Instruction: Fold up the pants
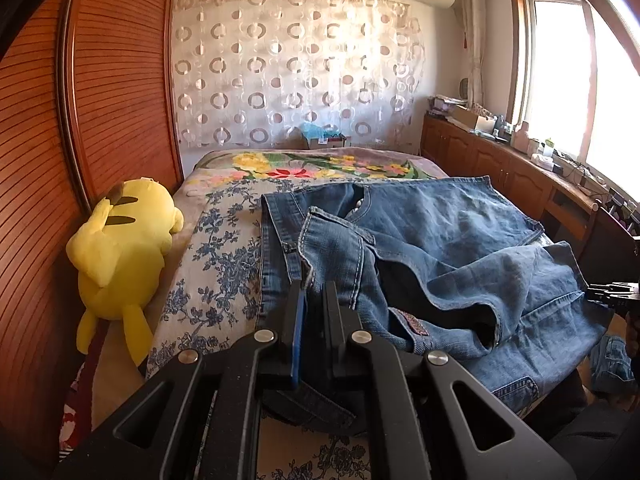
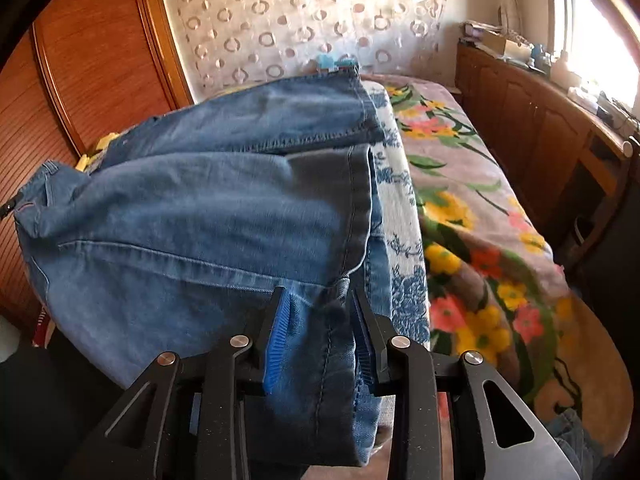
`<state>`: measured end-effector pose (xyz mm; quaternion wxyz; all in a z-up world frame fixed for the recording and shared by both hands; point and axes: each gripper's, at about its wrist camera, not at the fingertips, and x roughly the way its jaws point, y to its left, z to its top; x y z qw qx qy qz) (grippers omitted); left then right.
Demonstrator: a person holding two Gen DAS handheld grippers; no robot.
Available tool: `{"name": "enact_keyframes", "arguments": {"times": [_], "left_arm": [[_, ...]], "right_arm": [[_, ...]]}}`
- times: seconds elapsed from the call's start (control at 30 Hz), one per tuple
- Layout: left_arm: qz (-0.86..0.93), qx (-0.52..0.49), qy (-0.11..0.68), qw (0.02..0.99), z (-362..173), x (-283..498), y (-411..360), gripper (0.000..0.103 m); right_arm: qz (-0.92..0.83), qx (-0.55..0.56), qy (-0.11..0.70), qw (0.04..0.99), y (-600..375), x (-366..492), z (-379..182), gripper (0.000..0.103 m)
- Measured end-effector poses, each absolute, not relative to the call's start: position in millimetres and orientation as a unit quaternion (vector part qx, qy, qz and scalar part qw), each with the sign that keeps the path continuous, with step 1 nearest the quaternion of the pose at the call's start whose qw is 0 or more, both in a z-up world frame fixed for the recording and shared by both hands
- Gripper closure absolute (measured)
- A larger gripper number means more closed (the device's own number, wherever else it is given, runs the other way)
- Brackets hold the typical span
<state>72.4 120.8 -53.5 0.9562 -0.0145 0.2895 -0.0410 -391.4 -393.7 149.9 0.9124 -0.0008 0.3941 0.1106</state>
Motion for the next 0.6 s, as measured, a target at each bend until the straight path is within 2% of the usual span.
{"name": "enact_keyframes", "arguments": {"times": [0.03,0.07,0.1,0.27,0.6], "left_arm": [[-0.041,-0.015,0.290,0.956,-54,73,121,0.094],[-0.041,-0.016,0.291,0.956,-54,73,121,0.094],[-0.042,-0.016,0.291,0.956,-55,72,121,0.094],[-0.037,-0.023,0.281,0.959,-51,71,124,0.094],[-0.027,-0.029,0.228,0.973,-8,81,127,0.094]], "right_arm": [[0.111,0.000,0.398,0.911,-393,-388,150,0.078],[0.113,-0.001,0.400,0.909,-393,-386,151,0.085],[0.114,-0.004,0.401,0.909,-393,-385,155,0.098],[0.125,0.002,0.371,0.920,-393,-389,178,0.100],[0.106,0.020,0.220,0.970,-421,-415,277,0.101]]}}
